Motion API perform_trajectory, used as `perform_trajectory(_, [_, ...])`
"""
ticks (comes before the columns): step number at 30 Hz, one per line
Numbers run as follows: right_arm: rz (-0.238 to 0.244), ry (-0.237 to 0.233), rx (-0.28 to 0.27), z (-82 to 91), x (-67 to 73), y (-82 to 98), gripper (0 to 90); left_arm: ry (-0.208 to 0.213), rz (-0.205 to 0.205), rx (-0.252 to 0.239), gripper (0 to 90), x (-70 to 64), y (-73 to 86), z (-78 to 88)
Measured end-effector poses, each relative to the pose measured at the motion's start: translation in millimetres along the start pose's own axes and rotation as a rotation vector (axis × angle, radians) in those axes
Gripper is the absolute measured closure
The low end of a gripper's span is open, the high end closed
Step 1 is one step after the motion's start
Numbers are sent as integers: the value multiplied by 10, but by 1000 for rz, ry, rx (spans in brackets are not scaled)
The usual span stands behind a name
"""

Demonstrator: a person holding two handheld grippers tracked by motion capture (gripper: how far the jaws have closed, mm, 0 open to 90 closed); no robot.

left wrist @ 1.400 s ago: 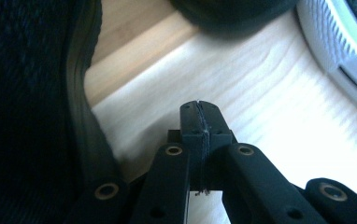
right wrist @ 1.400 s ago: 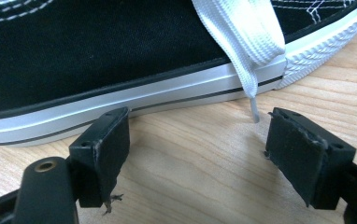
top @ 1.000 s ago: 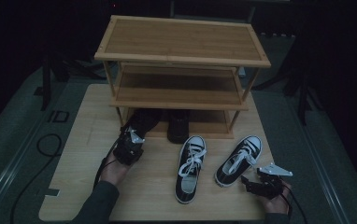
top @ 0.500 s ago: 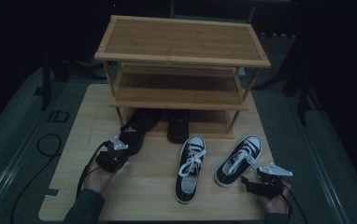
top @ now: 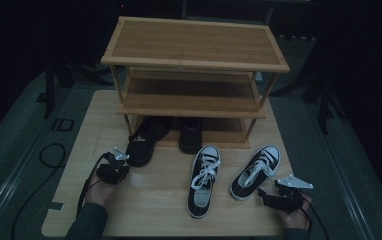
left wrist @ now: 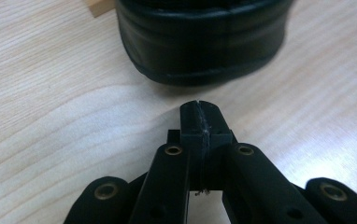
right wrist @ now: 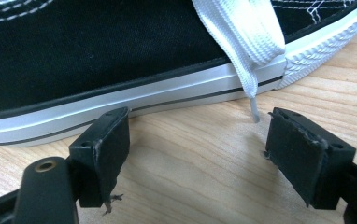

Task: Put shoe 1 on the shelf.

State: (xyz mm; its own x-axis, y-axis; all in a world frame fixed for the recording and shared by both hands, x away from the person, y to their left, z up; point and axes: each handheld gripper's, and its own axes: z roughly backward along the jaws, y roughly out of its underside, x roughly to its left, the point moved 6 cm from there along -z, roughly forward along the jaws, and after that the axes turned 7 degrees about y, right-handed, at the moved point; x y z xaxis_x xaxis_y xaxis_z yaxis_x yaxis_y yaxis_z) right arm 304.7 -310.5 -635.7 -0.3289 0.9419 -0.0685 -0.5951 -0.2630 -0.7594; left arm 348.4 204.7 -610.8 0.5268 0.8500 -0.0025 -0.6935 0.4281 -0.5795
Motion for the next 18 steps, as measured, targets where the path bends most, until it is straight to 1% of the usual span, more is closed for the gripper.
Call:
perform_trajectory(3, [0, 0, 0, 0, 0, 0, 213, 0, 6, -11, 900, -5, -58, -19])
perform_trajectory(4, [0, 0, 0, 0, 0, 0, 214, -5, 5, 2, 900, -5, -73, -30])
perform_trajectory(5, [0, 0, 0, 0, 0, 0, 214, -15, 1, 4, 900, -5, -87, -44])
perform_trajectory(7, [0, 0, 0, 0, 0, 0, 214, -8, 8, 3, 900, -7, -107, -52])
perform_trajectory(14, [0, 0, 1, 0, 0, 0, 214, -12, 27, -8, 900, -9, -215, -109])
perform_trajectory(18, [0, 0, 0, 0, 0, 0, 214, -14, 46, -21, 900, -6, -285, -148])
